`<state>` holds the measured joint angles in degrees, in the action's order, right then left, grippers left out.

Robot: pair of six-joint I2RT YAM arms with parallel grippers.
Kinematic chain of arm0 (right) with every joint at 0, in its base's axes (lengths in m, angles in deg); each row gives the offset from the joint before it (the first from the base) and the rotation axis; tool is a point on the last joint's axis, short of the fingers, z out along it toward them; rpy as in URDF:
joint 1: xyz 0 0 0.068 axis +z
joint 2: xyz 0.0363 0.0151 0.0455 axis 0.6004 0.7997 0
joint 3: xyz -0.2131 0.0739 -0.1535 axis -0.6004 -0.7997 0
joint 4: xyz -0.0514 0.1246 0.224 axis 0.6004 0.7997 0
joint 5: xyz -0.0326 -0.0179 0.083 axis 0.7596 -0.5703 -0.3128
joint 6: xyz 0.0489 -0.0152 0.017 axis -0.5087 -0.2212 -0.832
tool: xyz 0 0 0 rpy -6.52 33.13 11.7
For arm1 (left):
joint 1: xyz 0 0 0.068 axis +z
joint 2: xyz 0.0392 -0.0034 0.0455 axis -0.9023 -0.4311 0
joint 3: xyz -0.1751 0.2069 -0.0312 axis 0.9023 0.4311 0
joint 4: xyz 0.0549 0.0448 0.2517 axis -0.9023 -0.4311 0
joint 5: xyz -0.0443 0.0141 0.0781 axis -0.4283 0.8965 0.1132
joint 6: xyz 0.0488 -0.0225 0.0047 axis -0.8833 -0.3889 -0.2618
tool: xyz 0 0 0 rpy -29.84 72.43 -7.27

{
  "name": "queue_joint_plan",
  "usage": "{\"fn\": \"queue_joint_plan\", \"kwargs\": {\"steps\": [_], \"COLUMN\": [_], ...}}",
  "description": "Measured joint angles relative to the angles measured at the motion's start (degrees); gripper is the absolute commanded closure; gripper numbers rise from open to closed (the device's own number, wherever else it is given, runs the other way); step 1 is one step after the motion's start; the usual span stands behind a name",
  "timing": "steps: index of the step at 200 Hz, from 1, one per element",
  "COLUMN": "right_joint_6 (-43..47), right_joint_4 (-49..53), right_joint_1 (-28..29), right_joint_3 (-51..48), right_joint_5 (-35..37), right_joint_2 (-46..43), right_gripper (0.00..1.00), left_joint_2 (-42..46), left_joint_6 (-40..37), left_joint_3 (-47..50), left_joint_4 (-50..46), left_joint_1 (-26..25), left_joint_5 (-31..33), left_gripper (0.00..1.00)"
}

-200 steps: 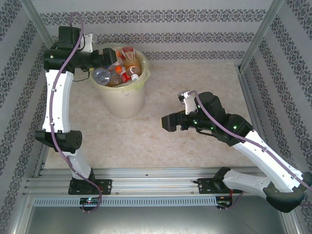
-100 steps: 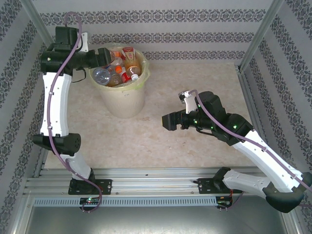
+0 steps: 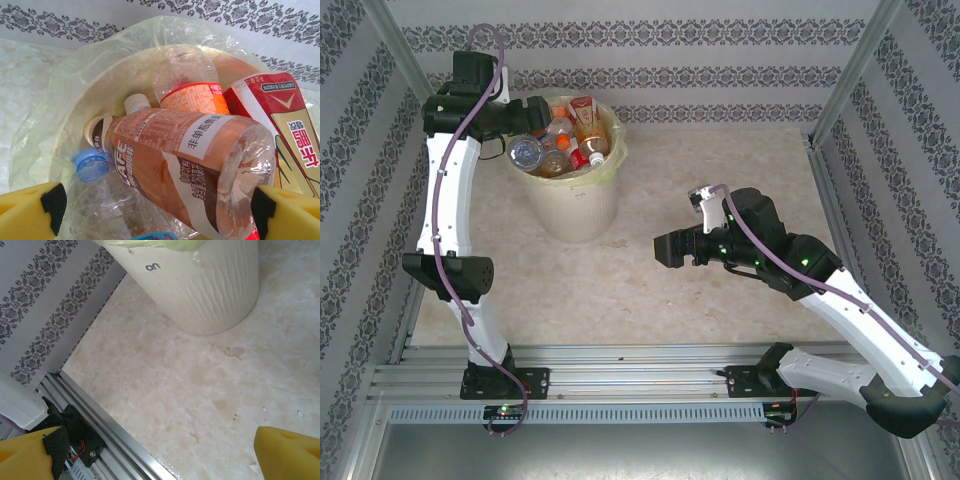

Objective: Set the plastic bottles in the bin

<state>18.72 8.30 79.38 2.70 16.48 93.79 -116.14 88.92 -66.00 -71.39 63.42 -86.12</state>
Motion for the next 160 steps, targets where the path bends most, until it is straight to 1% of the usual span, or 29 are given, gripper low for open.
{"fn": "queue_joint_plan", "kwargs": {"steps": [22, 36, 51, 78, 100, 134, 160], "right_joint_6": [-0.1, -0.2, -0.2, -0.1, -0.1, 0.0, 0.5], "right_joint_4": [0.0, 0.0, 0.0, 0.0, -0.1, -0.6, -1.1], "right_joint_1": [0.0, 0.0, 0.0, 0.0, 0.0, 0.0, 0.0], "right_joint_3": [0.0, 0.0, 0.0, 0.0, 0.0, 0.0, 0.0], "right_joint_5": [0.0, 0.0, 0.0, 0.2, 0.6, 2.3, 3.9], "right_joint_2": [0.0, 0.0, 0.0, 0.0, 0.0, -0.4, -1.1], "right_gripper": [0.04, 0.04, 0.04, 0.02, 0.02, 0.02, 0.02], "left_joint_2": [0.1, 0.3, 0.8, 2.8, 6.1, 14.9, 23.7], "left_joint_6": [0.0, 0.2, 0.5, 0.9, 1.1, 1.6, 2.0], "left_joint_3": [0.0, 0.0, 0.0, 0.0, 0.7, 7.7, 18.2], "left_joint_4": [0.0, 0.0, 0.0, 1.2, 4.2, 10.6, 15.1], "left_joint_1": [0.0, 0.0, 0.0, 0.0, 0.0, 0.0, 0.0], "left_joint_5": [-0.1, -0.2, -0.9, -3.7, -6.3, -10.2, -11.1], "left_gripper": [0.04, 0.00, 0.00, 0.00, 0.00, 0.00, 0.00]}}
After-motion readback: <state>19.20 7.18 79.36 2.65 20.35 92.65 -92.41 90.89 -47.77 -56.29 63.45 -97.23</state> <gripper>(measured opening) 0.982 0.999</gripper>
